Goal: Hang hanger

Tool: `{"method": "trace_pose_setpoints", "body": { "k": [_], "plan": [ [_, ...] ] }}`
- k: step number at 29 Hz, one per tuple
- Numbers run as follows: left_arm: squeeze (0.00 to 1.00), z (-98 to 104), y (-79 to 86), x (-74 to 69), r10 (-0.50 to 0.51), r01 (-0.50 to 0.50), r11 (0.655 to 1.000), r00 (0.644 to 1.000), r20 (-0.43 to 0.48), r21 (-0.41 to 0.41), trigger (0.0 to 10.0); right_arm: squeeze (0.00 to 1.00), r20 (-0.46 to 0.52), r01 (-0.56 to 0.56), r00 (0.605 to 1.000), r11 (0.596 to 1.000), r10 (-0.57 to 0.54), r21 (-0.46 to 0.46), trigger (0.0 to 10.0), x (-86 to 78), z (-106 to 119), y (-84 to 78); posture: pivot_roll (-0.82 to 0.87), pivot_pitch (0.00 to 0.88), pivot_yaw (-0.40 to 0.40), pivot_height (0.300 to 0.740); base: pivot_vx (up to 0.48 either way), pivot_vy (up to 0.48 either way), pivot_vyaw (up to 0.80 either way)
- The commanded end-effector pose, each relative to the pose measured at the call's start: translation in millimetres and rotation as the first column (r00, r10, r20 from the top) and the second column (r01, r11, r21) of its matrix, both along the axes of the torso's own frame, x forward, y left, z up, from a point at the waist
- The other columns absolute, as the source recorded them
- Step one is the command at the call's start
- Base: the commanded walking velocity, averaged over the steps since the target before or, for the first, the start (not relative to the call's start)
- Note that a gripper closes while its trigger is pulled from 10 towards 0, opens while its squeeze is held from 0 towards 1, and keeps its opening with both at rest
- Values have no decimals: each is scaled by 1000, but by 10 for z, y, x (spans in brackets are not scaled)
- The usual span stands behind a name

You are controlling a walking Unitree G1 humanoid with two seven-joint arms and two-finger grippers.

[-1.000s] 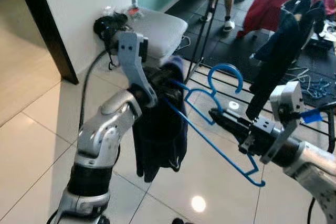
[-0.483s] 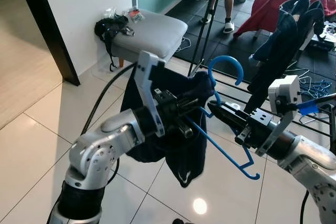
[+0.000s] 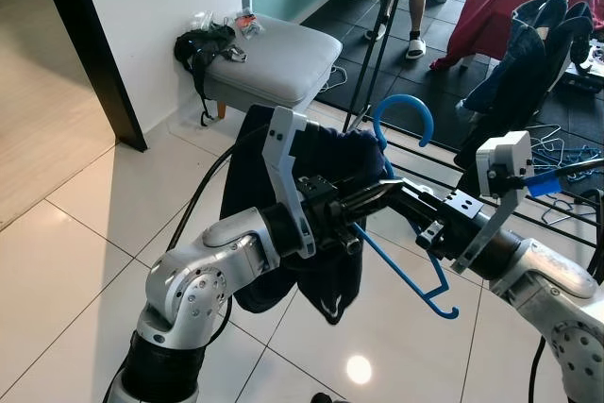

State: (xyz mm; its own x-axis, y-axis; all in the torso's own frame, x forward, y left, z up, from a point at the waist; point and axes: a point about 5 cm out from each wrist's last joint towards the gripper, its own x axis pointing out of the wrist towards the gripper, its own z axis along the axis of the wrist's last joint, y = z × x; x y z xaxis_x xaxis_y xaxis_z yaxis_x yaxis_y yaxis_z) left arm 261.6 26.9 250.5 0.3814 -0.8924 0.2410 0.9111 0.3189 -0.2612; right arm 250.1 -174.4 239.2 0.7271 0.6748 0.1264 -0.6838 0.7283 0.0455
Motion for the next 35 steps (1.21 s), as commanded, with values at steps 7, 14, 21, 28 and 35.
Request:
{"method": "trace_pose_setpoints", "body": {
  "k": [7, 14, 21, 28, 35],
  "plan": [
    [1000, -143, -53, 92, 52, -48, 996, 998, -47, 74, 10000, 0, 117, -66, 991, 997, 61, 39, 10000, -37, 219, 89, -74, 172, -19, 740, 0, 0, 0],
    [1000, -43, 33, 138, 72, -71, 997, 997, -16, 24, 10000, 0, 143, -70, 988, 996, 61, 58, 10000, -33, 283, 77, -74, 175, -19, 740, 0, 0, 0],
    [1000, 19, 134, 183, 110, -113, 992, 992, 55, 50, 10000, 0, 157, -67, 986, 996, 56, 65, 10000, -32, 314, 64, -74, 178, -19, 740, 0, 0, 0],
    [1000, 144, 598, 515, 361, -432, 878, 880, 310, 204, 10000, 0, 171, -45, 985, 997, 34, 61, 10000, -29, 343, -11, -69, 182, -20, 740, 0, 0, 0],
    [1000, 499, 903, 585, 527, -630, 772, 703, 478, 76, 10000, 0, 181, -29, 983, 998, 18, 57, 10000, -29, 368, -73, -66, 183, -22, 740, 0, 0, 0]
  ]
}}
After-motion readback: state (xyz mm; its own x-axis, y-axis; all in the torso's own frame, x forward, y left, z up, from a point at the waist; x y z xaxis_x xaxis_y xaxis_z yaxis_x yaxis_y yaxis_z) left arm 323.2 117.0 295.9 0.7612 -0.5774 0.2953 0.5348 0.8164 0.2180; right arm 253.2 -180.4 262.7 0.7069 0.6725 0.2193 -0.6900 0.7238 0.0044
